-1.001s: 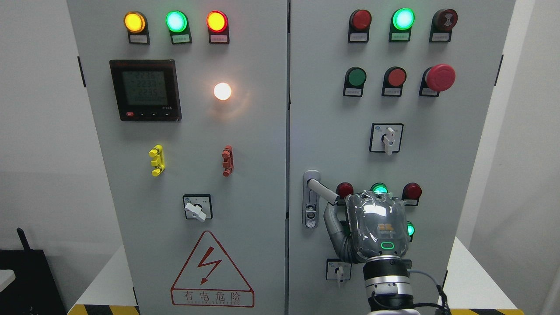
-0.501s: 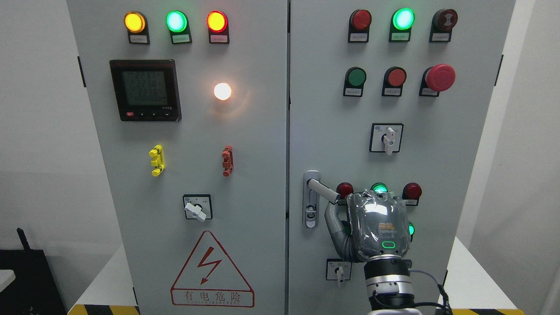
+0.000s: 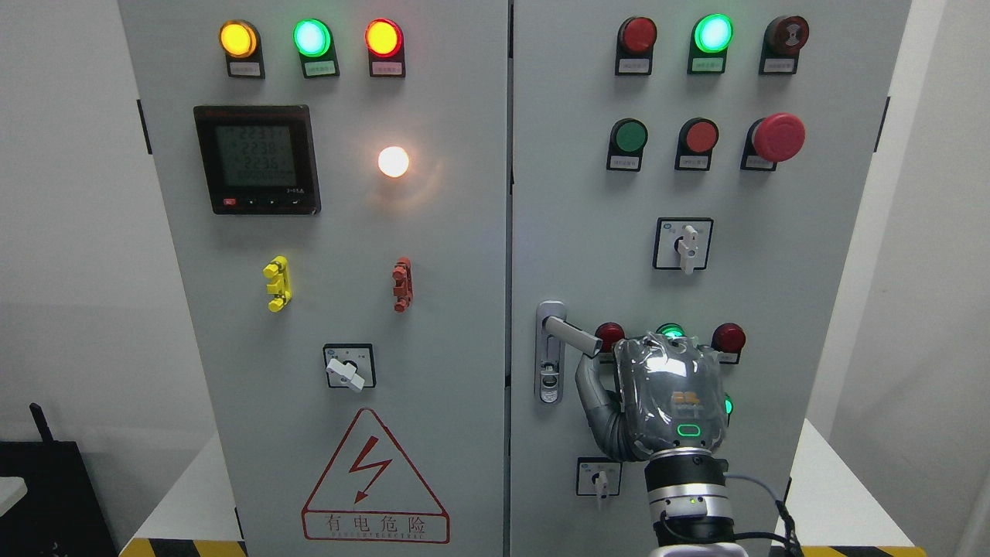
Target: Release door handle
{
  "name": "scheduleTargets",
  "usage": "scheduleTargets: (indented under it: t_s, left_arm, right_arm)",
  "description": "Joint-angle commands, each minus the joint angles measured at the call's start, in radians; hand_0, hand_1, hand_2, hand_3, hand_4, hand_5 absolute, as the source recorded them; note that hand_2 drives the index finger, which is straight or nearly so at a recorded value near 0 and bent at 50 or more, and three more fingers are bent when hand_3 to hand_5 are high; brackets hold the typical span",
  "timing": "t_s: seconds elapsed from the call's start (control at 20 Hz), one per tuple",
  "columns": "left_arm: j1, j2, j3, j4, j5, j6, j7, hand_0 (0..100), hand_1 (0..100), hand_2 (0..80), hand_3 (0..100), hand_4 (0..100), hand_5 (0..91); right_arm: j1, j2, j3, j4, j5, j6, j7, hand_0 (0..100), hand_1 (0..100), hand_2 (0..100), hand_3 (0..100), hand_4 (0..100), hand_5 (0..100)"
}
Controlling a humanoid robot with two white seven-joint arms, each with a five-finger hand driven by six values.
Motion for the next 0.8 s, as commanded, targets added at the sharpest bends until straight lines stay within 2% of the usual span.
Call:
scheduleTargets:
  t_s: [0.0, 0.75]
  left_arm:
    - [0.000, 0.000, 0.001, -0.031, -0.001, 0.000, 0.001, 12, 39, 0.0, 0, 0, 0.0]
    - [0.000, 0.000, 0.000, -0.031, -0.001, 0.000, 0.001, 12, 39, 0.0, 0, 0, 0.0]
  right_arm:
    - [-0.002, -0.001, -0.001, 0.000, -0.001, 0.000, -0.001, 70, 12, 97, 100, 94, 92]
    - [-0.011, 0.001, -0.001, 0.001, -0.001, 0.000, -0.003, 70, 12, 97, 100, 93, 92]
